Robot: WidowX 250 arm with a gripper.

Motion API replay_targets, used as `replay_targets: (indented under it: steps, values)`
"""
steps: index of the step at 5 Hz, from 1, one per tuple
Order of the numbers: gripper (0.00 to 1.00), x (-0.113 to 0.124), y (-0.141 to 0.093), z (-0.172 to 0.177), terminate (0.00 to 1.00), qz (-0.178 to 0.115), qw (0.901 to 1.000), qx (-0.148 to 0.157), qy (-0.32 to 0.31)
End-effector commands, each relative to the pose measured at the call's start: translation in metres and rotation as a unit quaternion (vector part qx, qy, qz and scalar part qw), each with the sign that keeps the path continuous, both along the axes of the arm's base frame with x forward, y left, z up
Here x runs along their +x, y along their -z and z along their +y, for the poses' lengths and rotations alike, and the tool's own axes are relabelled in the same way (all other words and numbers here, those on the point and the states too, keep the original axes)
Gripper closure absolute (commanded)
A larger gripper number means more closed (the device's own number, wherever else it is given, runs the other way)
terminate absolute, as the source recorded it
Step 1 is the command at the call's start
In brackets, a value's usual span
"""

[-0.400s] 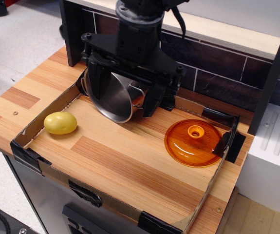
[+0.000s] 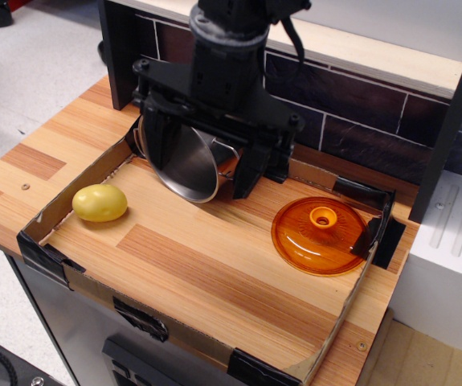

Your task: Upright metal pot

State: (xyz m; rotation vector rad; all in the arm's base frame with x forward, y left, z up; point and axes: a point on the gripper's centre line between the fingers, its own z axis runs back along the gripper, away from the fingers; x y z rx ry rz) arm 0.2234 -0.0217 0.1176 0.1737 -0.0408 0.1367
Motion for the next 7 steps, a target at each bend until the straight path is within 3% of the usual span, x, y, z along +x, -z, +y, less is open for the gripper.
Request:
replay_targets:
  steps: [1,2,3,5,6,7]
  values:
    - [0.00,0.012,-0.015,0.021,0.00,-0.031,0.9701,0.049,0.236]
    - [0.00,0.015,-0.010,0.035,0.00,-0.043,0.9271,0.116,0.354]
    - [0.00,0.022,-0.007,0.047,0.00,-0.062,0.8687,0.160,0.465]
    - [0.00,0.040,-0.013,0.052,0.00,-0.125,0.7792,0.205,0.579]
    - [0.00,0.051,-0.007,0.051,0.00,-0.139,0.7598,0.206,0.601]
    - [0.00,0.060,0.005,0.051,0.00,-0.132,0.7571,0.207,0.605]
